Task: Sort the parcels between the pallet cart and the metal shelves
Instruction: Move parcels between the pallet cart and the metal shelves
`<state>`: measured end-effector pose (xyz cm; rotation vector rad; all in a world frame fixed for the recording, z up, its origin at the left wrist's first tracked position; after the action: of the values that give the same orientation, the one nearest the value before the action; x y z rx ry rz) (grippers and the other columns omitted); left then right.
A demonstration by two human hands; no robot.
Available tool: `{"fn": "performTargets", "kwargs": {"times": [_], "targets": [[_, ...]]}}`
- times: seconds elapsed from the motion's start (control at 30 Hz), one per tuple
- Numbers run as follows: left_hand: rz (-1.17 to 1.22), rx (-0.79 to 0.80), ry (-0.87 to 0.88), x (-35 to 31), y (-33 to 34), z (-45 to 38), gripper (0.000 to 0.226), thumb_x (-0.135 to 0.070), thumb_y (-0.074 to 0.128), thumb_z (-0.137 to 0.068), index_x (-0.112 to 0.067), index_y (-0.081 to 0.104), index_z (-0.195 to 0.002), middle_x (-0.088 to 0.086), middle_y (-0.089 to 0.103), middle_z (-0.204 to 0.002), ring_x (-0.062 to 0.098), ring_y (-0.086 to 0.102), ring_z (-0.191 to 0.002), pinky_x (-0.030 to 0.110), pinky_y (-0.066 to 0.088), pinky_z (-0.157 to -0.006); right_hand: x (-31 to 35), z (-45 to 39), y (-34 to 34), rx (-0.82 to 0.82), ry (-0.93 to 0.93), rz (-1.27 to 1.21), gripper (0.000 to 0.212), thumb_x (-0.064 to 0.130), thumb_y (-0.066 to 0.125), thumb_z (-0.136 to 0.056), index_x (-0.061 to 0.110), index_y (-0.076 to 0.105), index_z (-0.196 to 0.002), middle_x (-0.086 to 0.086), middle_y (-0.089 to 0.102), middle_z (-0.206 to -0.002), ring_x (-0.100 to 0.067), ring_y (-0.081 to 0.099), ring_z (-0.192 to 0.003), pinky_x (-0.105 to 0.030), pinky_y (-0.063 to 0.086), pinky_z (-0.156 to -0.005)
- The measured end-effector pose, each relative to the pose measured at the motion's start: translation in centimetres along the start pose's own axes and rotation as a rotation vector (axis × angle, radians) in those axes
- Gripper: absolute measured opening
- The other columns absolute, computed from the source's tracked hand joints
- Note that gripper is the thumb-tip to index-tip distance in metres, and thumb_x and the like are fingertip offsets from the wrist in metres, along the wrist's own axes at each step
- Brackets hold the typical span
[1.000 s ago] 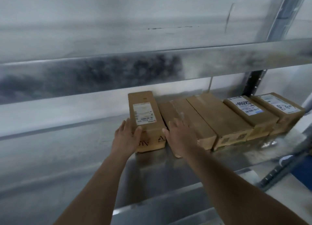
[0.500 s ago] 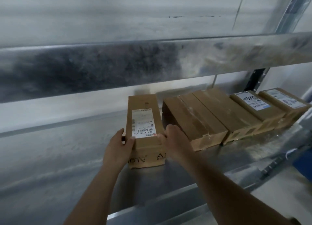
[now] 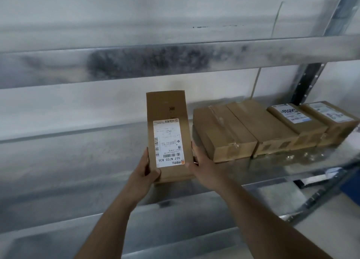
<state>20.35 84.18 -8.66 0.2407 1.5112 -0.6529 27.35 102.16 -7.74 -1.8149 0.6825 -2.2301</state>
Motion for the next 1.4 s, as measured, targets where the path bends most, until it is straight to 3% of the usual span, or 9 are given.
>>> {"fn": "performTargets", "kwargs": {"times": [0.27,0.37,0.47,0.57,0.7,1.0,1.17,1.27,1.4], "targets": [[0.054,0.028,0.141,-0.6,3.8,6.7,0.072,-0.005,0.049,-0.094,-0.049,0.019,-0.144,-0.018,0.054,-0.132,0.009,0.05,-0.123,0.038,0.047,-0.099,-1.3,8.0,-1.6,-0.031,-0.076,-0.053,0.071,0.027,0.049,-0.097,0.051,0.003,-0.146,0.032,0.038,-0.137,0.0,0.039,-0.128,-0.024,0.034,-0.099],[0.049,0.046,0.166,-0.9,5.9,9.2,0.071,-0.006,0.05,-0.094,-0.047,0.02,-0.144,-0.017,0.056,-0.131,0.008,0.053,-0.12,0.027,0.051,-0.091,-2.7,11.7,-2.3,-0.072,-0.056,-0.018,0.071,0.033,0.047,-0.098,0.049,-0.002,-0.147,0.027,0.039,-0.142,-0.003,0.04,-0.13,-0.028,0.035,-0.103],[0.011,0.074,0.191,-1.7,8.2,11.1,0.071,-0.01,0.052,-0.094,-0.05,0.02,-0.142,-0.019,0.053,-0.133,0.006,0.051,-0.121,0.026,0.05,-0.092,-3.8,15.0,-3.3,-0.13,-0.041,0.011,0.072,0.033,0.046,-0.099,0.044,-0.004,-0.149,0.025,0.043,-0.14,-0.006,0.045,-0.127,-0.02,0.037,-0.093],[-0.032,0.104,0.214,-2.5,10.4,12.4,0.072,-0.011,0.053,-0.094,-0.049,0.017,-0.144,-0.019,0.049,-0.136,0.006,0.049,-0.123,0.039,0.044,-0.101,-4.5,18.3,-4.8,-0.196,-0.039,0.03,0.07,0.03,0.044,-0.1,0.039,-0.002,-0.151,0.014,0.046,-0.144,-0.011,0.046,-0.128,-0.033,0.039,-0.105],[-0.059,0.183,0.248,-3.6,13.8,13.6,0.072,-0.016,0.053,-0.095,-0.053,0.014,-0.143,-0.022,0.047,-0.138,0.006,0.044,-0.128,0.046,0.037,-0.107,-5.3,22.3,-6.9,-0.276,-0.034,0.051,0.068,0.028,0.043,-0.1,0.033,0.0,-0.152,0.009,0.045,-0.145,-0.015,0.046,-0.129,-0.041,0.039,-0.107],[-0.094,0.381,0.371,-7.0,24.3,15.7,0.073,-0.025,0.054,-0.094,-0.062,0.009,-0.138,-0.027,0.041,-0.14,0.003,0.041,-0.129,0.044,0.036,-0.107,-8.4,32.4,-13.0,-0.499,-0.075,-0.077,0.058,0.026,0.043,-0.102,0.04,0.012,-0.148,0.015,0.047,-0.142,-0.011,0.049,-0.127,-0.044,0.048,-0.1],[-0.118,0.518,0.426,-9.8,30.2,15.9,0.072,-0.029,0.053,-0.093,-0.066,0.008,-0.135,-0.032,0.044,-0.135,-0.001,0.043,-0.126,0.042,0.037,-0.107,-10.7,37.4,-16.3,-0.691,-0.01,0.062,0.064,0.031,0.041,-0.1,0.06,-0.006,-0.132,0.024,0.039,-0.139,0.001,0.044,-0.122,-0.024,0.045,-0.098],[-0.12,0.612,0.457,-11.8,33.8,15.8,0.071,-0.03,0.053,-0.094,-0.066,0.008,-0.135,-0.033,0.047,-0.132,-0.005,0.044,-0.123,0.039,0.038,-0.107,-12.3,39.7,-18.3,-0.815,0.081,0.09,0.07,0.025,0.044,-0.1,0.054,-0.01,-0.135,0.024,0.039,-0.128,0.0,0.041,-0.117,-0.024,0.04,-0.096],[-0.163,0.749,0.487,-14.5,38.7,15.0,0.072,-0.032,0.051,-0.095,-0.065,0.003,-0.135,-0.036,0.041,-0.129,-0.007,0.04,-0.119,0.034,0.032,-0.107,-13.5,42.0,-21.1,-0.947,0.171,0.084,0.074,0.024,0.046,-0.099,0.039,-0.005,-0.15,0.005,0.044,-0.142,-0.009,0.046,-0.119,-0.037,0.044,-0.102]]}}
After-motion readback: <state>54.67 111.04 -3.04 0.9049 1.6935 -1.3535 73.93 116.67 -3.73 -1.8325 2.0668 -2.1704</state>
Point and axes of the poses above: each hand's wrist, its own z-axis away from the middle knuckle, its own y-axis out of the palm, x = y × z, the point moved 2 cm from there along -z, towards the middle knuckle
